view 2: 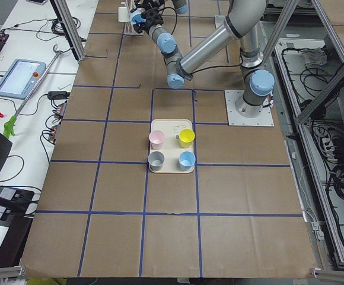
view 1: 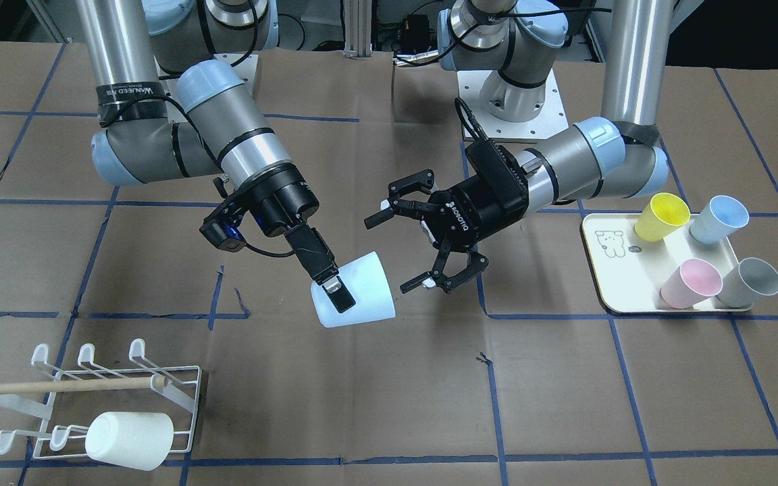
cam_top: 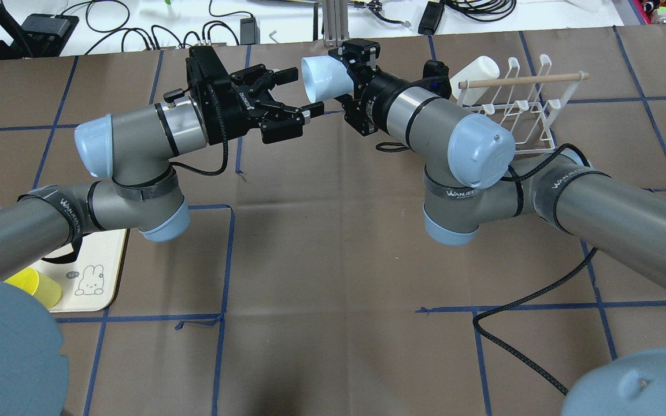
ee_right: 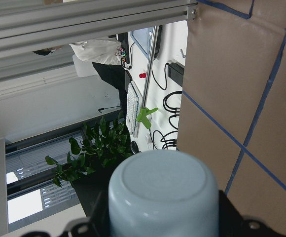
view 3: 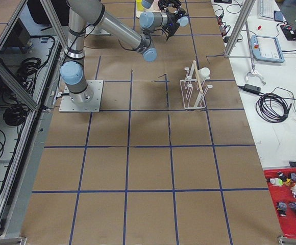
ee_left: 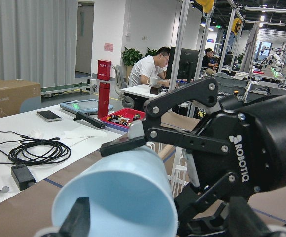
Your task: Transfer IKEA cup to right arm and place on rack
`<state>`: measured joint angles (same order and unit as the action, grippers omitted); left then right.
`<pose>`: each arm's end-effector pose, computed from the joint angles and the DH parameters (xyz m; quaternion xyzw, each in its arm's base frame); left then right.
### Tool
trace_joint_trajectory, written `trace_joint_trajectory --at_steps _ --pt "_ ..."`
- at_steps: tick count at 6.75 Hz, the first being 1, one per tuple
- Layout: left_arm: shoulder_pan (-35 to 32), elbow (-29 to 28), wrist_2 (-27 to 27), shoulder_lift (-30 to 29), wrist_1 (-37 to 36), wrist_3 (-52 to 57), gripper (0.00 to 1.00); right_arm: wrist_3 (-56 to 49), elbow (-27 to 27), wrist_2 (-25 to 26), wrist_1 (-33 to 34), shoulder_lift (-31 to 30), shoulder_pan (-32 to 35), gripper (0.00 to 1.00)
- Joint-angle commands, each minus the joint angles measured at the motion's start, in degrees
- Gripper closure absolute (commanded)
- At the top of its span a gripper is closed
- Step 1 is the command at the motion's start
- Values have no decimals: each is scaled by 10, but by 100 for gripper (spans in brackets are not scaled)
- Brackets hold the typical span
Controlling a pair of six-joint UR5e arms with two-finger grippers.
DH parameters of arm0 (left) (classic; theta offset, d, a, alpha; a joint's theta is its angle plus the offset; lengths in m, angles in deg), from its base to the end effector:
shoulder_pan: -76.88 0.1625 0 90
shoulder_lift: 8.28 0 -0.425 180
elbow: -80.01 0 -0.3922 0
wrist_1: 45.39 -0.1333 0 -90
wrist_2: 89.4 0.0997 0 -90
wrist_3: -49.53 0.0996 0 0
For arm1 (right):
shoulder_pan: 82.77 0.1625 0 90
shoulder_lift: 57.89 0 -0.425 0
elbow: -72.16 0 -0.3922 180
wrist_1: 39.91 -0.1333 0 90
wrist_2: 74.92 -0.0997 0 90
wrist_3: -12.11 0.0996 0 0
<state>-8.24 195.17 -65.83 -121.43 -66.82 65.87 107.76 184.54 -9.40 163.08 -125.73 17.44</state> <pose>-0.1805 -0.5258 0.3313 -0.3564 -0.6807 0.5163 0.3782 0.2712 -0.5210 0.3405 0.4606 0.6745 -0.1915 0.5442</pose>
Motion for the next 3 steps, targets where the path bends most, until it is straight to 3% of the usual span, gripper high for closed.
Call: trace_joint_trajectory --at_steps 1,3 --pt "60 3 -6 11 2 -6 1 -22 3 -69 0 -1 -49 62" --pt "92 -12 16 12 54 -9 1 -153 1 -95 -1 -6 -117 70"
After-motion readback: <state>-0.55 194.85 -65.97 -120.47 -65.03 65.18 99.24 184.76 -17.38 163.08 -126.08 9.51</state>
